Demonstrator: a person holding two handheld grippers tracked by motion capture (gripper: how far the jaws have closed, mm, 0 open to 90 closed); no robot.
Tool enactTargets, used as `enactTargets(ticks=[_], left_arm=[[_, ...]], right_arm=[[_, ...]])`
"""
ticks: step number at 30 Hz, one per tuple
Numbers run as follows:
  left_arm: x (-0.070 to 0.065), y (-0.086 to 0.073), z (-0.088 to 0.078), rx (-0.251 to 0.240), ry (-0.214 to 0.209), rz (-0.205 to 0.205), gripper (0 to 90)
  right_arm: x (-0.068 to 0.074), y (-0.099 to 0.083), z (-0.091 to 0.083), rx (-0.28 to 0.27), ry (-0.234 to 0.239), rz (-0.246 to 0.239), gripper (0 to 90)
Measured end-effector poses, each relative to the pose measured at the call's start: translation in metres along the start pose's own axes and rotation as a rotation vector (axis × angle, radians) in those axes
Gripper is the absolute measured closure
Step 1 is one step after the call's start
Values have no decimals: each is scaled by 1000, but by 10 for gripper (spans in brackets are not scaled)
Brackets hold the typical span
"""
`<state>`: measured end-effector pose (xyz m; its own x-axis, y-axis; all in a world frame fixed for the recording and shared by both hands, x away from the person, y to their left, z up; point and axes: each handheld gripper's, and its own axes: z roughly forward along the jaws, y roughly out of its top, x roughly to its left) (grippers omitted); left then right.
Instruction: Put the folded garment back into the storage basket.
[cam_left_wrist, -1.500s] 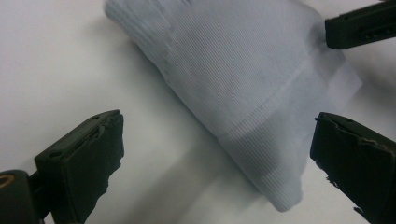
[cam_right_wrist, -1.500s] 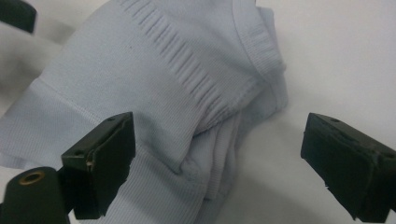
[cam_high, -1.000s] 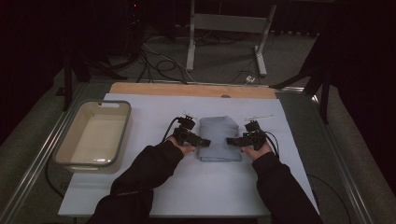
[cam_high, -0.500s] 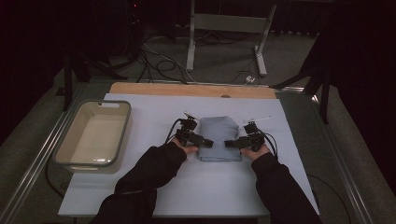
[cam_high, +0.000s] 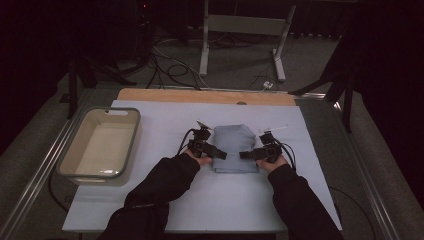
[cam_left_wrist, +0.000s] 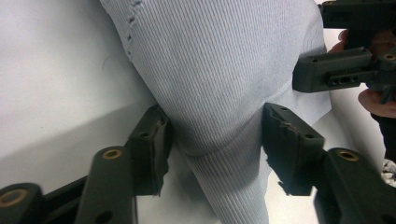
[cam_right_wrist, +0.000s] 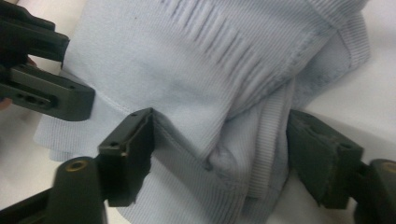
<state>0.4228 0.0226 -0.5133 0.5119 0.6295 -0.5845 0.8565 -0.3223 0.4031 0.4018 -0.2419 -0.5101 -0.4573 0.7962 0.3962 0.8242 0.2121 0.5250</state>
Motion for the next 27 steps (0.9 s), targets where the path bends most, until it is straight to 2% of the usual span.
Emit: enactTargets(ticks=[7,16,22,27], left_arm=[[-3,0,4,3,3,11,547],[-6,0,4,-13,9,22,655],[-8,-1,4,-30,15,42,691],[-9,0,4,-35,14,34,721]], right_arm=[[3,1,2,11,11,-9,382],[6,3,3,11,15,4,488],[6,5,1,9,16,12,566],[7,5,0,-5,11,27,629]])
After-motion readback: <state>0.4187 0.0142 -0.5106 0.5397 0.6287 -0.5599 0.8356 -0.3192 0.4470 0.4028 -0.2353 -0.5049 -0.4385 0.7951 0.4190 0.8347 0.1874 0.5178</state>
